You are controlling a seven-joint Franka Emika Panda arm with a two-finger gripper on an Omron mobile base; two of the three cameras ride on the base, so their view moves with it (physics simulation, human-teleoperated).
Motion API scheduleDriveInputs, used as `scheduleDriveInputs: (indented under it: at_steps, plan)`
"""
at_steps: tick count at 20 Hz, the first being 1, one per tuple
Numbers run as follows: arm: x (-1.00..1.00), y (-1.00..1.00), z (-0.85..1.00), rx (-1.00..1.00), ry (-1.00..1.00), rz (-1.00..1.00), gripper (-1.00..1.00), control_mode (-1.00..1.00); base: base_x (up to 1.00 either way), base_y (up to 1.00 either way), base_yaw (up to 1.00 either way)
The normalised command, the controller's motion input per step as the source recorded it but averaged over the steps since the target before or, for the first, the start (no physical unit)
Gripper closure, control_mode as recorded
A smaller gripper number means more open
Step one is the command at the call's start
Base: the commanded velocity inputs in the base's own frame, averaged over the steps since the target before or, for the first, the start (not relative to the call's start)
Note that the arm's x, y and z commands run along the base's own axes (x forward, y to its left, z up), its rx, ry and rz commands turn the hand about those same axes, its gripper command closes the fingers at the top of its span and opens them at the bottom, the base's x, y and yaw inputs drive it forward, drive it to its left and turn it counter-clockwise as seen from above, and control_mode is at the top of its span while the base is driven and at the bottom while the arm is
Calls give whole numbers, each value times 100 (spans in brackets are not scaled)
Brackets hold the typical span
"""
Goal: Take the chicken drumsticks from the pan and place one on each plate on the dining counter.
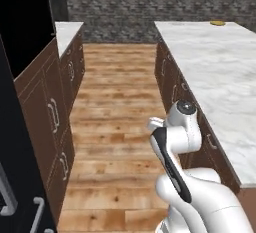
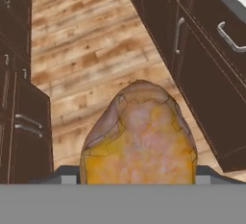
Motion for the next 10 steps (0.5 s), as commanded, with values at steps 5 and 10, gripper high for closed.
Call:
scheduleDriveInputs:
  at_steps: [5,10]
  plan:
    - [0,0,0,0,0,0,100,100,100,65,-42]
    - [0,0,0,0,0,0,100,100,100,82,-39]
